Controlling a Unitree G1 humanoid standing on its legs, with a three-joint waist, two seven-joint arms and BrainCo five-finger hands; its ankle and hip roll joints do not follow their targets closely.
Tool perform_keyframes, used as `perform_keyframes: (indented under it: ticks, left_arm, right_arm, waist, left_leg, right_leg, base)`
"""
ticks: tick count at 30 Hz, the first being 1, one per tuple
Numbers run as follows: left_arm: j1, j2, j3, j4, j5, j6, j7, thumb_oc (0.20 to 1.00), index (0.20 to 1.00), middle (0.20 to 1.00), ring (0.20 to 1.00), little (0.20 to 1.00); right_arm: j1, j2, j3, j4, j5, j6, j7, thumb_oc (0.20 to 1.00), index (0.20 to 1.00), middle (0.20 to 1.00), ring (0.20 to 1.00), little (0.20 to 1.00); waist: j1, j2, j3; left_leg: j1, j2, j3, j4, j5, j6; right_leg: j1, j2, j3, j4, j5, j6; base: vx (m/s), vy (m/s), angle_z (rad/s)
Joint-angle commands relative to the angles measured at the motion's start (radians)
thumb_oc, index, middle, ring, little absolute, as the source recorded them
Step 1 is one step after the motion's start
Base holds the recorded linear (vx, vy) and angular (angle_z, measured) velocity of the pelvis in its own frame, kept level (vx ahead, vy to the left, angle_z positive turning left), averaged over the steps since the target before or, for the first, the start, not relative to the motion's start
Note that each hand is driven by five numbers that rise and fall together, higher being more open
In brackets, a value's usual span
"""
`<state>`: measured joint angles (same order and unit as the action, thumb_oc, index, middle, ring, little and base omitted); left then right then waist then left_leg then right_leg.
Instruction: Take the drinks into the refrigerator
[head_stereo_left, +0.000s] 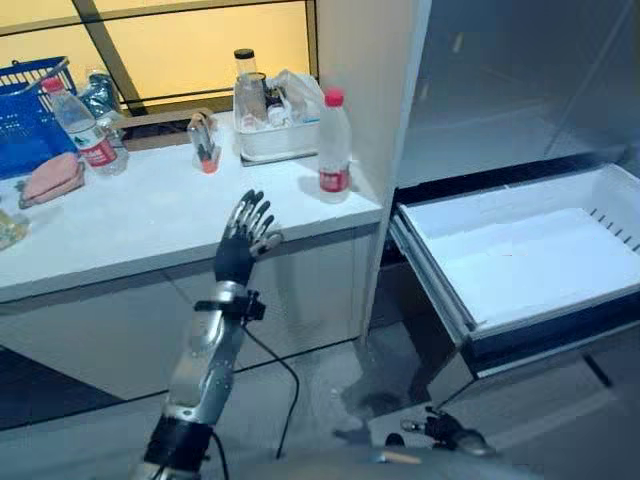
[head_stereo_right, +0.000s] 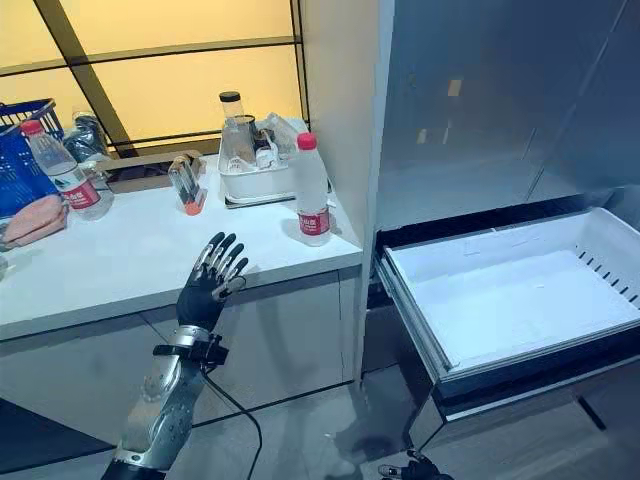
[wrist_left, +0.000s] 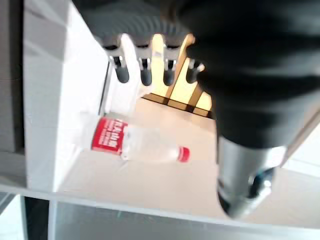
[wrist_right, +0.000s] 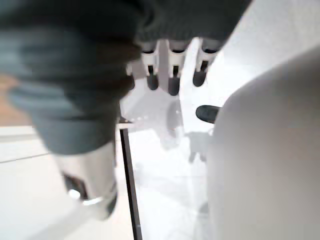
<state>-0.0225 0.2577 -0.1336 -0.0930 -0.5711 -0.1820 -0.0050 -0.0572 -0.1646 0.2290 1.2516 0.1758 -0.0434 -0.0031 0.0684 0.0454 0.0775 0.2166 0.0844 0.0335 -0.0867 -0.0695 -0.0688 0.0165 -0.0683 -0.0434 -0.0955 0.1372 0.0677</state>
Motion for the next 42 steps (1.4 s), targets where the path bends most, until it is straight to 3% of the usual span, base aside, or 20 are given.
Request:
perform_keyframes:
  ticks: [1, 6, 8, 31, 37, 42]
  left_arm:
    - [-0.112, 0.025, 0.013, 0.024, 0.003, -0.033, 0.021, 1.000, 1.000, 1.000, 1.000, 1.000]
    - [-0.163, 0.014, 0.025, 0.083, 0.019, -0.038, 0.063, 1.000, 1.000, 1.000, 1.000, 1.000]
    - [-0.180, 0.012, 0.046, 0.105, 0.082, -0.043, 0.124, 1.000, 1.000, 1.000, 1.000, 1.000]
    - [-0.181, 0.032, 0.096, 0.103, 0.132, -0.026, 0.138, 1.000, 1.000, 1.000, 1.000, 1.000]
    - [-0.225, 0.055, 0.093, 0.119, 0.147, -0.024, 0.140, 1.000, 1.000, 1.000, 1.000, 1.000]
    - [-0.361, 0.094, 0.071, 0.162, 0.156, -0.022, 0.164, 1.000, 1.000, 1.000, 1.000, 1.000]
  right_arm:
    - [-0.056, 0.037, 0.035, 0.049, -0.007, -0.003, 0.008, 1.000, 1.000, 1.000, 1.000, 1.000]
    - [-0.051, 0.039, 0.037, 0.045, -0.007, 0.000, 0.006, 1.000, 1.000, 1.000, 1.000, 1.000]
    - [-0.046, 0.039, 0.037, 0.039, -0.007, -0.002, 0.000, 1.000, 1.000, 1.000, 1.000, 1.000]
    - [-0.039, 0.038, 0.033, 0.037, -0.003, -0.004, 0.001, 1.000, 1.000, 1.000, 1.000, 1.000]
    - [-0.035, 0.035, 0.036, 0.040, -0.004, -0.003, 0.007, 1.000, 1.000, 1.000, 1.000, 1.000]
    - [-0.031, 0.029, 0.047, 0.040, -0.007, 0.000, 0.014, 1.000, 1.000, 1.000, 1.000, 1.000]
  waist:
    - [-0.007, -0.044, -0.004]
    - [-0.014, -0.044, -0.005]
    - [-0.018, -0.043, -0.004]
    - [-0.018, -0.042, -0.003]
    - [-0.022, -0.043, -0.005]
    - [-0.033, -0.040, -0.010]
  left_leg:
    - [-0.046, -0.065, 0.021, 0.027, -0.012, 0.051]
    - [-0.055, -0.066, 0.025, 0.028, 0.000, 0.049]
    - [-0.059, -0.065, 0.027, 0.027, 0.003, 0.048]
    - [-0.065, -0.068, 0.027, 0.022, 0.012, 0.048]
    - [-0.064, -0.069, 0.027, 0.022, 0.011, 0.048]
    - [-0.061, -0.068, 0.029, 0.021, 0.011, 0.047]
  right_leg:
    - [0.093, -0.001, -0.012, 0.084, -0.130, 0.027]
    - [0.084, 0.000, -0.009, 0.082, -0.119, 0.026]
    - [0.078, 0.002, -0.006, 0.080, -0.117, 0.025]
    - [0.076, -0.002, -0.008, 0.072, -0.106, 0.030]
    - [0.075, -0.002, -0.007, 0.072, -0.105, 0.031]
    - [0.074, 0.000, -0.004, 0.075, -0.105, 0.032]
  base:
    - [-0.14, 0.060, 0.81]
    - [-0.02, -0.002, -0.01]
    - [-0.04, -0.010, -0.07]
    - [0.00, -0.001, -0.01]
    - [0.00, 0.000, 0.00]
    - [0.00, 0.000, 0.00]
